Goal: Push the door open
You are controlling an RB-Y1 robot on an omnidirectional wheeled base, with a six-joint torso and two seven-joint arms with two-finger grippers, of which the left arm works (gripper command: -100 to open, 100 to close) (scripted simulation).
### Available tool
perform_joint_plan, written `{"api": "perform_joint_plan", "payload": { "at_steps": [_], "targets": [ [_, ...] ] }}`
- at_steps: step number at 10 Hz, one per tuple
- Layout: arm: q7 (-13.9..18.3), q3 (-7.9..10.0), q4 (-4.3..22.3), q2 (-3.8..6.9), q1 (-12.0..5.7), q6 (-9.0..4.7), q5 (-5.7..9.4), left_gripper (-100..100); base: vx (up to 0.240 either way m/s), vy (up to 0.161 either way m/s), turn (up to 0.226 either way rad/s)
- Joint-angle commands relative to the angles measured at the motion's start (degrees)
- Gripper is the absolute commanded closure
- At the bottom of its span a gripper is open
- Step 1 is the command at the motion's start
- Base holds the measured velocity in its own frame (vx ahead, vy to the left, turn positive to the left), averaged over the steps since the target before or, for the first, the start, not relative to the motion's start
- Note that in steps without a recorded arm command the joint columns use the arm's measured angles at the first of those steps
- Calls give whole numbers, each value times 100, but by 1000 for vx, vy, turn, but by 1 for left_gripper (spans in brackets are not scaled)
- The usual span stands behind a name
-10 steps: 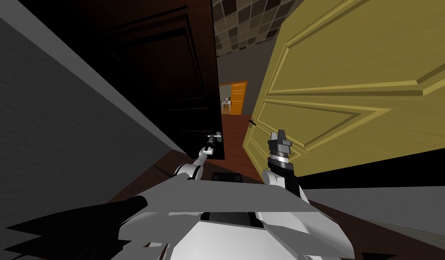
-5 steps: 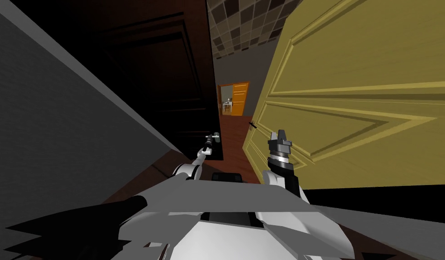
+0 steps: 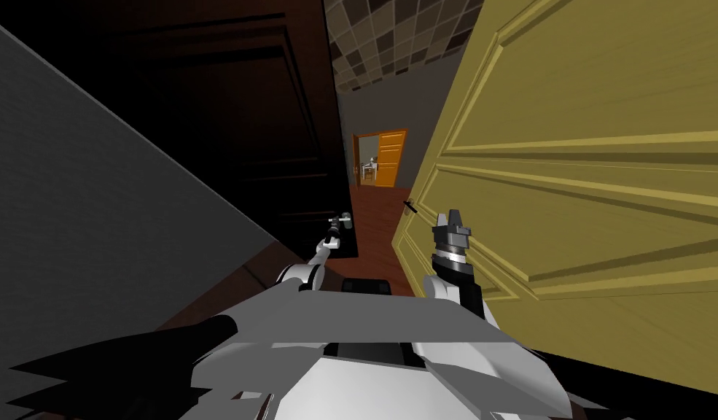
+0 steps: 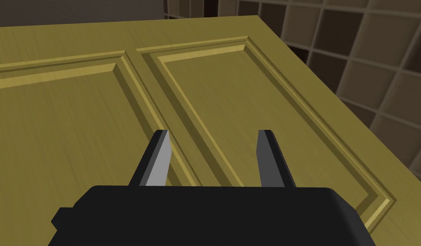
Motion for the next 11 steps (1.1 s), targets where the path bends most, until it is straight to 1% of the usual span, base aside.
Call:
{"api": "perform_joint_plan", "payload": {
  "at_steps": [1,2,4,8,9,11],
  "targets": [
    [0,-3,-280,4,135,126,-8,100,41,-29,6],
    [-39,117,-280,25,146,127,36,100,123,-89,50],
    [-65,197,-280,36,153,127,65,100,149,-147,93],
    [-126,384,-280,50,170,129,132,100,171,-114,66],
    [-105,372,-251,86,193,129,128,100,86,-42,56],
    [-158,394,-242,96,167,113,155,100,159,25,106]
  ]
}}
